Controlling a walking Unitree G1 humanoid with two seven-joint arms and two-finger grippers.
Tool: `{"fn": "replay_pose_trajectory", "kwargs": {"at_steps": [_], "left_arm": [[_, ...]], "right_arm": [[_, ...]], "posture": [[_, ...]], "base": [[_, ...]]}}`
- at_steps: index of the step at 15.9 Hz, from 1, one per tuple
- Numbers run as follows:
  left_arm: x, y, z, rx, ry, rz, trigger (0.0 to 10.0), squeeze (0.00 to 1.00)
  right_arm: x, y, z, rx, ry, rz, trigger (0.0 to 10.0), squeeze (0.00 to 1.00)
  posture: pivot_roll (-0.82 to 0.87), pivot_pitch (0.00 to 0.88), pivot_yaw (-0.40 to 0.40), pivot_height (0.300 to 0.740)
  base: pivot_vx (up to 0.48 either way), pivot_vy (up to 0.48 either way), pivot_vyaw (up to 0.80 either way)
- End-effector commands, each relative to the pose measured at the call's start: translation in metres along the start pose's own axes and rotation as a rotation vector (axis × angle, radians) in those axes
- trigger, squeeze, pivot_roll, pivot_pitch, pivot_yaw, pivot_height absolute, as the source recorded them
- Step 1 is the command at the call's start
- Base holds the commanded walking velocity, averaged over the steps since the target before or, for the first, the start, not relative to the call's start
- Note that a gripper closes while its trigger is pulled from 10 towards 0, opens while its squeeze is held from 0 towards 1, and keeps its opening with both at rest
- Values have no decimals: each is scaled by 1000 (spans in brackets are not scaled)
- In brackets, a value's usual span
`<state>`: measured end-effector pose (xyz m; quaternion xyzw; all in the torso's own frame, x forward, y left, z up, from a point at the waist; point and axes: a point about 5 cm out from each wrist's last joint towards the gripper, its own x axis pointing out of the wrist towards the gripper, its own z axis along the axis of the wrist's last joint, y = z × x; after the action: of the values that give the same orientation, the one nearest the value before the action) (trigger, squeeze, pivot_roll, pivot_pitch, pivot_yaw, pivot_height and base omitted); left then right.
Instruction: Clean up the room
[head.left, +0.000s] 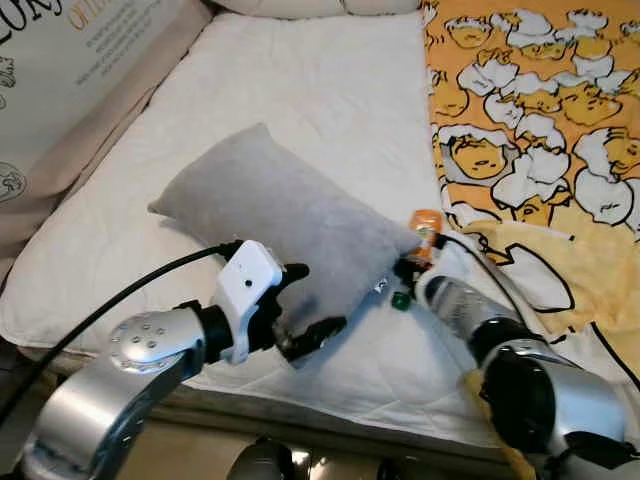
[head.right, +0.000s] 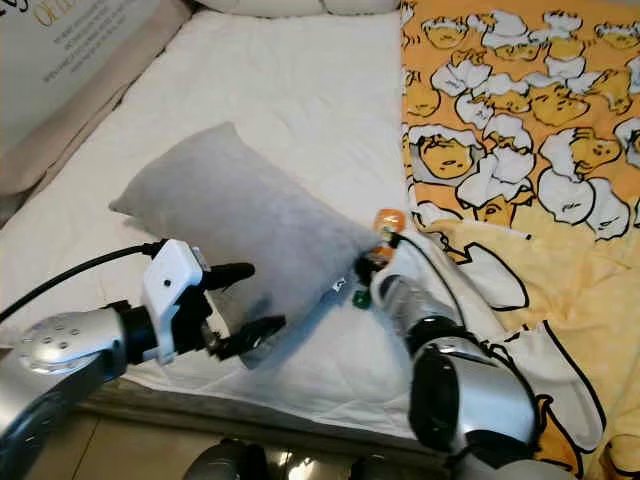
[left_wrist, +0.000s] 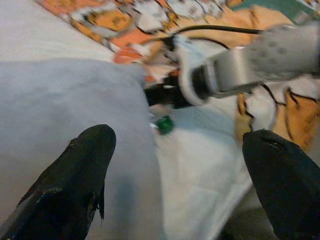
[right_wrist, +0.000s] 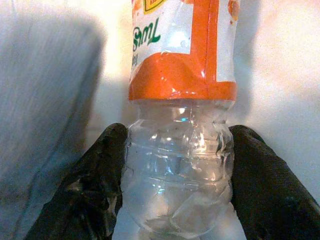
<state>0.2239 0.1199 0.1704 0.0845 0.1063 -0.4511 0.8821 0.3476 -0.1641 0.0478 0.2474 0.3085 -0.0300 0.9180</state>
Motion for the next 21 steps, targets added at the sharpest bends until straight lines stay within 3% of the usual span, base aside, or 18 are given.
{"fn": "replay_pose_trajectory", "kwargs": {"at_steps": [1, 2, 4, 5, 6, 7, 9, 10, 11, 12, 14, 18, 21], "left_arm": [[3, 4, 0, 52, -25, 52, 10000, 0], [4, 6, 0, 62, -31, 66, 10000, 0], [9, 19, -4, 61, -48, 201, 10000, 0], [10, 28, -5, 51, -83, 321, 10000, 0], [9, 33, -8, 17, -80, 376, 10000, 0], [9, 36, -11, -8, -76, 411, 10000, 0], [1, 47, -28, -147, -35, 565, 10000, 0], [1, 46, -30, -148, -41, 583, 10000, 0], [1, 41, -31, -146, -74, 599, 10000, 0], [1, 38, -31, -145, -92, 612, 10000, 0], [-2, 35, -29, -163, -87, 678, 10000, 0], [-14, 28, -33, -149, -70, 754, 10000, 0], [-21, 34, -37, -153, -58, 771, 10000, 0]], "right_arm": [[-3, -11, 8, 15, -40, -5, 0, 0], [-3, -13, 10, 17, -45, -5, 0, 0], [-8, -23, 26, 7, -139, 7, 0, 0], [-18, -23, 44, 31, -273, 70, 2039, 0], [-29, -23, 51, -6, -348, 86, 10000, 0], [-38, -22, 55, -34, -397, 97, 10000, 0], [-79, 8, 52, -285, -521, 215, 10000, 0], [-90, 19, 48, -335, -536, 269, 10000, 0], [-109, 43, 34, -455, -546, 382, 10000, 0], [-112, 48, 28, -495, -544, 387, 10000, 0], [-122, 39, 17, -401, -523, 352, 10000, 0], [-139, 23, -6, -425, -432, 316, 10000, 0], [-148, 19, -21, -446, -376, 330, 10000, 0]], "posture": [[94, 0, 28, 740], [79, 0, 26, 740], [43, 0, 29, 740], [19, 0, 37, 740], [6, 0, 46, 740], [6, 0, 46, 740], [-62, 0, 89, 740], [-82, 0, 99, 740], [-110, 0, 100, 740], [-85, 0, 80, 740], [-46, 0, 72, 740], [-22, 0, 49, 740], [-59, 0, 74, 740]], "base": [[0, 0, 0], [0, 0, 0], [0, 0, 0], [0, 0, 0], [0, 0, 0], [0, 0, 0], [0, 0, 800], [0, 0, 800], [0, 0, 800], [0, 0, 800], [0, 0, 800], [0, 0, 800], [0, 0, 800]]}}
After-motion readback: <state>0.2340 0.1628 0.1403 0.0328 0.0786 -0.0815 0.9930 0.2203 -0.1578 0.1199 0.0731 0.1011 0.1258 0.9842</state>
